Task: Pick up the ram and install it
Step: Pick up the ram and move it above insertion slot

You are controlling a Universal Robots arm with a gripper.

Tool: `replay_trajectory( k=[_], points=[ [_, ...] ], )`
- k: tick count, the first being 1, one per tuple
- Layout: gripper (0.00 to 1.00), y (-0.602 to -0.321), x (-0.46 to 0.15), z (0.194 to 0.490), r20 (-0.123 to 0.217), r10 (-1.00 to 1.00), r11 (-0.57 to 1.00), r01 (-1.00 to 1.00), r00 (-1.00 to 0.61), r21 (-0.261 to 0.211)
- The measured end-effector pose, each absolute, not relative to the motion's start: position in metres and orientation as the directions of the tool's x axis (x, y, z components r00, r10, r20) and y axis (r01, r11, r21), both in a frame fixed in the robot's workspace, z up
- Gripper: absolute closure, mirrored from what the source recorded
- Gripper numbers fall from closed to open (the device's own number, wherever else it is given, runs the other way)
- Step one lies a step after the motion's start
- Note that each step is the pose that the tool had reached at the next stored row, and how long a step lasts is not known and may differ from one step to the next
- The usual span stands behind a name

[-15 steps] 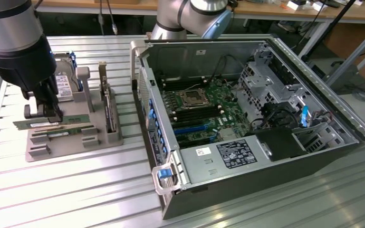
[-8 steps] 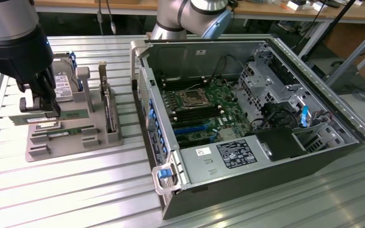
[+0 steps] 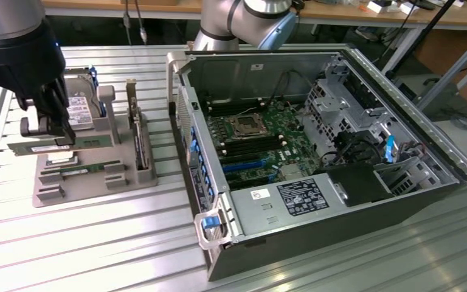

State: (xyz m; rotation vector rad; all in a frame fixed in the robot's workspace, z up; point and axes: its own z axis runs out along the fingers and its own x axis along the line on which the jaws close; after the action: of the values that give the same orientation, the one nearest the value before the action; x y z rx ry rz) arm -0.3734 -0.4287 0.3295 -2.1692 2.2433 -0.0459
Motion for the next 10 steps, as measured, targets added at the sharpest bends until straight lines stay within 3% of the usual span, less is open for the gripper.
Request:
replay_trajectory(
  k=[10],
  points=[
    [0.87,-0.429,-0.373,0.351,0.005,-0.999,0.033,-0.999,-0.034,-0.036]
  ],
)
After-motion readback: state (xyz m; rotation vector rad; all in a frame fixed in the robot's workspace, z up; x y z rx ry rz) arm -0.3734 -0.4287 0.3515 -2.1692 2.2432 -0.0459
